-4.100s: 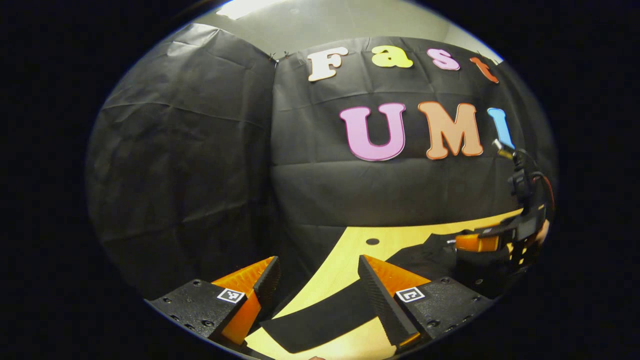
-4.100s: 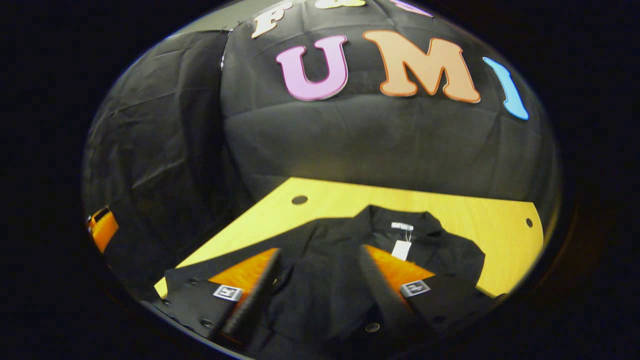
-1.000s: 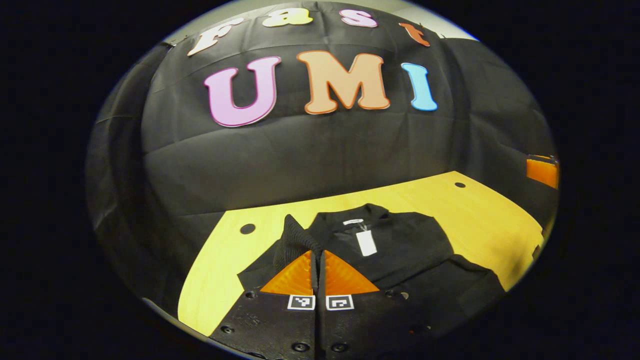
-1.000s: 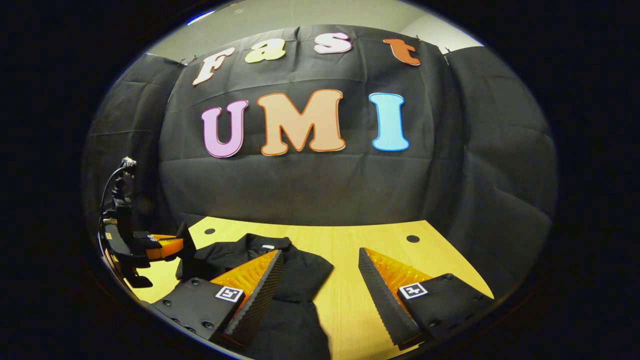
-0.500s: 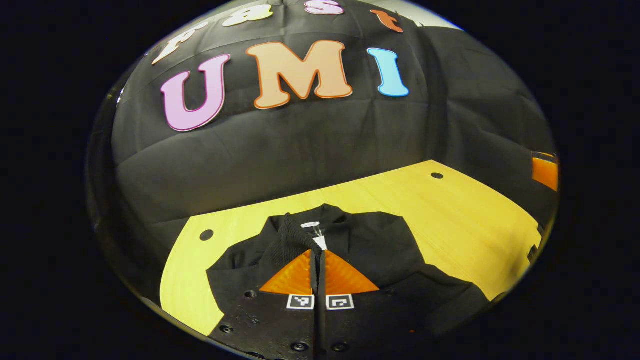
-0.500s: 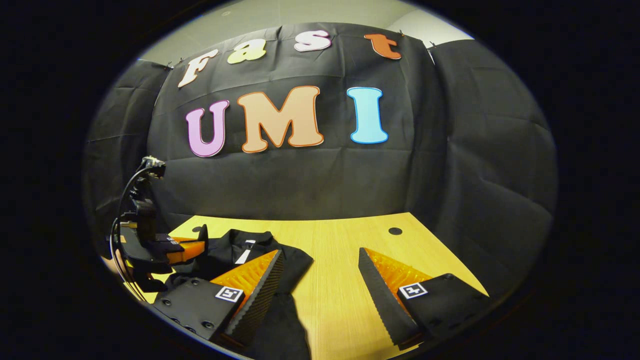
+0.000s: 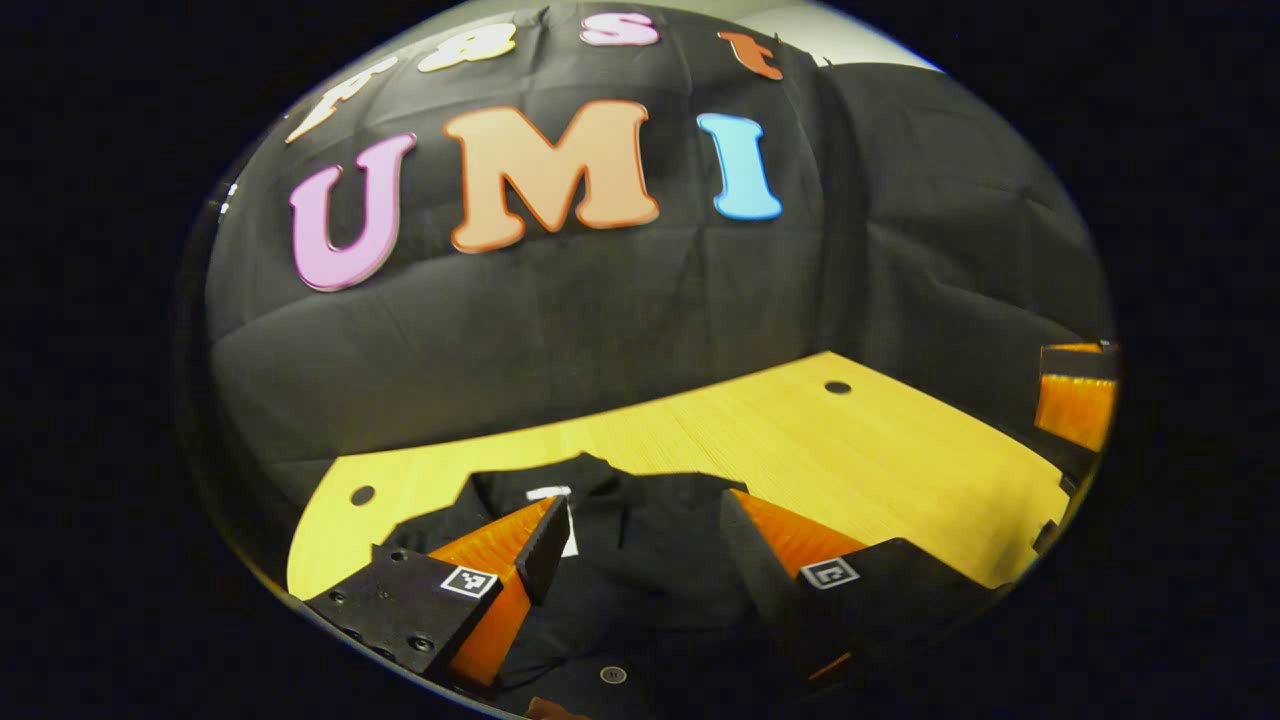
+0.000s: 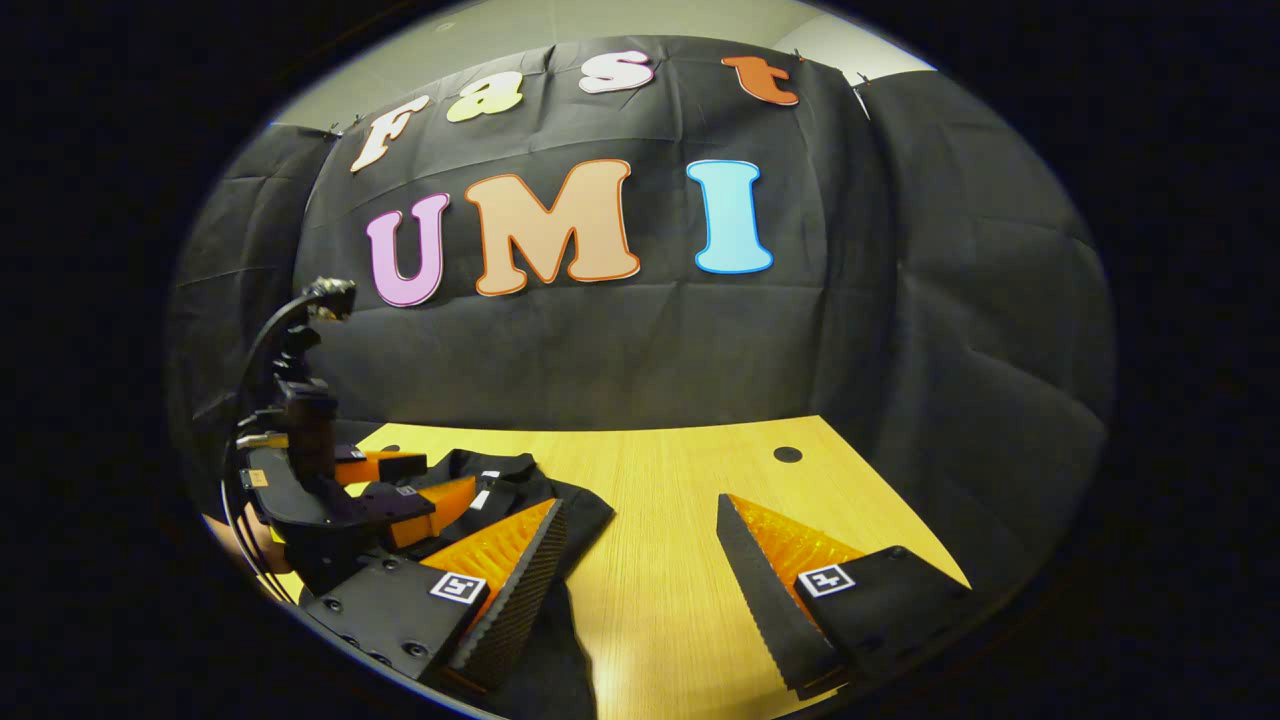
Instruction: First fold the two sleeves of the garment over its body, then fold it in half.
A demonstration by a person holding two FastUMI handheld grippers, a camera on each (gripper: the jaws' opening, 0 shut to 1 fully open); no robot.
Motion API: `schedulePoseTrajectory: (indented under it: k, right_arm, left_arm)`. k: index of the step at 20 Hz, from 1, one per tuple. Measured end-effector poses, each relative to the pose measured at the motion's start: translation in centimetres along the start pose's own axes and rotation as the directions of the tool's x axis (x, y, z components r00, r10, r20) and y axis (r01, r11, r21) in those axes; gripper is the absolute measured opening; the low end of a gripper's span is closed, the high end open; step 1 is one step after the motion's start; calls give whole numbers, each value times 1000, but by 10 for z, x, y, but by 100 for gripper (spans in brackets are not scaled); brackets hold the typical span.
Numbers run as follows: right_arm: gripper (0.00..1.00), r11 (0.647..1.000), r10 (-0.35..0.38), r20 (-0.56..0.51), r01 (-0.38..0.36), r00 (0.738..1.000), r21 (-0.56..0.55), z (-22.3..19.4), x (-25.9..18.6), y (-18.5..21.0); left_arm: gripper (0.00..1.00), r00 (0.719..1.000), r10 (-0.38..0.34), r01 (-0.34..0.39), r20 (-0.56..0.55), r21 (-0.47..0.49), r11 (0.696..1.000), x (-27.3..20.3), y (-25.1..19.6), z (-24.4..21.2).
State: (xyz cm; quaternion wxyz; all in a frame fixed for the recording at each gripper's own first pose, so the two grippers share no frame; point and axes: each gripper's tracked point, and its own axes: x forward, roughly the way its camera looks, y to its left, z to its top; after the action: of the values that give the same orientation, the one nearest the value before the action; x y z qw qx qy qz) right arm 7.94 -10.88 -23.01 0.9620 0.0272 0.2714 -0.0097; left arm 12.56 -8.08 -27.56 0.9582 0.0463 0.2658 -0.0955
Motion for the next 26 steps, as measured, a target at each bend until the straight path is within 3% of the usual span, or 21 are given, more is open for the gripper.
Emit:
schedulePoseTrajectory:
  k: [5, 6, 7, 10, 11, 12, 13, 14, 16, 17, 26]
  right_arm:
    - [98, 994, 106, -9, -106, 994, -6, -11, -5, 10]
    - [94, 993, 113, -10, -113, 994, -16, -15, -6, 12]
    - [100, 993, 119, -14, -119, 993, -21, -18, -10, 16]
    - [98, 992, 121, -8, -121, 993, -18, -32, -29, 34]
    - [94, 994, 111, -15, -112, 994, -20, -39, -36, 39]
    - [98, 994, 105, -28, -105, 994, -15, -48, -43, 44]
    - [94, 994, 108, -31, -108, 994, -9, -55, -52, 52]
    - [98, 994, 106, -28, -106, 994, -13, -61, -60, 58]
    - [94, 994, 98, -63, -100, 993, -32, -81, -71, 66]
    - [98, 994, 100, -68, -102, 993, -37, -87, -78, 70]
    - [98, 995, 57, -193, -71, 980, -71, -169, -109, 83]
  left_arm:
    - [94, 984, 175, -174, 36, -19, 985, -63, 48, -2]
    - [94, 976, 214, -214, 33, -24, 977, -79, 60, -8]
    - [94, 970, 244, -244, 21, -23, 970, -96, 72, -15]
    - [93, 953, 301, -301, 16, -6, 954, -144, 100, -36]
    - [93, 951, 311, -311, 2, -2, 951, -158, 108, -47]
    - [93, 948, 316, -316, -19, 0, 949, -173, 112, -61]
    - [93, 946, 321, -321, -40, 1, 947, -188, 117, -74]
    - [93, 944, 328, -328, -47, -2, 945, -203, 122, -84]
    - [93, 936, 341, -344, -85, -12, 939, -226, 128, -111]
    - [93, 934, 343, -347, -100, -17, 938, -236, 130, -122]
    - [93, 901, 330, -353, -283, -35, 935, -291, 128, -233]
